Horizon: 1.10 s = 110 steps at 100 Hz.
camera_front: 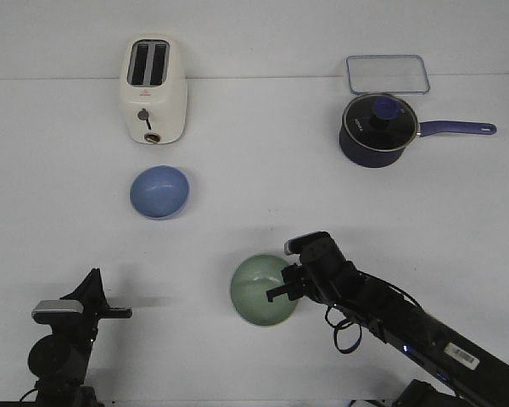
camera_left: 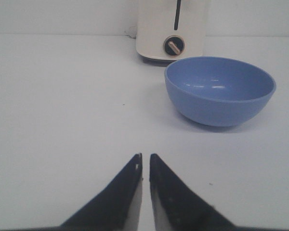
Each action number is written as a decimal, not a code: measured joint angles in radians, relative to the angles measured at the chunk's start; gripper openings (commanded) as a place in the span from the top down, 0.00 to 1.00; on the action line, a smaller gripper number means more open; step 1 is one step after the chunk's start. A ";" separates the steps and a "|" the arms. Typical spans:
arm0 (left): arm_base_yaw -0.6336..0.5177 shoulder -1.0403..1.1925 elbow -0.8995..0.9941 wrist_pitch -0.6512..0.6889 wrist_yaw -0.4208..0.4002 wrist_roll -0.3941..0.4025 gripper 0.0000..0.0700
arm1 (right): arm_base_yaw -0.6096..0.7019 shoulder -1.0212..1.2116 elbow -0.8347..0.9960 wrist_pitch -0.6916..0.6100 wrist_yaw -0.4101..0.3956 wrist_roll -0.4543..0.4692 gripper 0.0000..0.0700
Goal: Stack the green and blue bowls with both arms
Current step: 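Drag the green bowl toward the robot and the table center, then release the green bowl and pull the right gripper back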
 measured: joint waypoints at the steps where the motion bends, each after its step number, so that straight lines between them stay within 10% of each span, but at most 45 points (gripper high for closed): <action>1: 0.000 0.000 0.000 0.000 0.000 0.000 0.98 | 0.003 0.004 0.000 0.000 0.003 0.003 1.00; 32: 0.000 0.000 0.000 0.000 0.000 0.000 0.98 | 0.024 0.116 -0.001 -0.001 0.016 0.026 0.98; 69: 0.000 0.000 0.000 0.000 0.000 0.000 0.98 | 0.019 0.123 -0.001 -0.013 0.016 0.010 0.37; 110: 0.000 0.000 0.000 0.000 0.000 0.000 0.98 | 0.031 -0.369 -0.019 -0.082 0.186 -0.106 0.37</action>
